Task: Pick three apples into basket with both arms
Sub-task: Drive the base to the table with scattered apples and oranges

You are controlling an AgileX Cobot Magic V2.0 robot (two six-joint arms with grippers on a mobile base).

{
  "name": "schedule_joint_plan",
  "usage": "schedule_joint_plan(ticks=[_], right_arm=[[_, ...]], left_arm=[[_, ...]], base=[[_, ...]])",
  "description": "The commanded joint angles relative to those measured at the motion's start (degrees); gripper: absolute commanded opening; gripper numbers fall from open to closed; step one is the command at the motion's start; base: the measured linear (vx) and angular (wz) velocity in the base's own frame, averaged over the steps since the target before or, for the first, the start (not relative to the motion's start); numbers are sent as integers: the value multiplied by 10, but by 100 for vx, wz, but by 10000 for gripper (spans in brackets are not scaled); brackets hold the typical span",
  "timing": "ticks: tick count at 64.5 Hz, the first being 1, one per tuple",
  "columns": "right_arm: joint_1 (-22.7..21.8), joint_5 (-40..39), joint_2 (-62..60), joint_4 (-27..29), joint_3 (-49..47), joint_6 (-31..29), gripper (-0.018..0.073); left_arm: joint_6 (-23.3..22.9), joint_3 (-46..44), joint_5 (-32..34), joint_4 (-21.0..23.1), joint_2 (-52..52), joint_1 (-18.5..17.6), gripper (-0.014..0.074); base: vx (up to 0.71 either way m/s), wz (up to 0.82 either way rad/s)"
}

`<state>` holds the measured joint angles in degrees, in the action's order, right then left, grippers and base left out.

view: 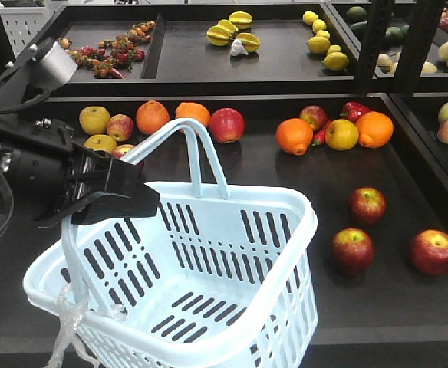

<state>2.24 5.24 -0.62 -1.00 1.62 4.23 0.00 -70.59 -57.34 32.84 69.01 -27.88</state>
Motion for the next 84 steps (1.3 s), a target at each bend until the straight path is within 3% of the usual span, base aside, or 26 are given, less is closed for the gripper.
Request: schedule_joint_plan(ticks=[1,84], right_arm=[[-5,-41,-6,-5,8,-3,-4],[-5,-41,-6,-5,8,-3,-4]], left_arm=[[0,-17,35,31,-14,-2,-8],[0,-17,35,31,-14,-2,-7]], base=[[13,4],[8,4]])
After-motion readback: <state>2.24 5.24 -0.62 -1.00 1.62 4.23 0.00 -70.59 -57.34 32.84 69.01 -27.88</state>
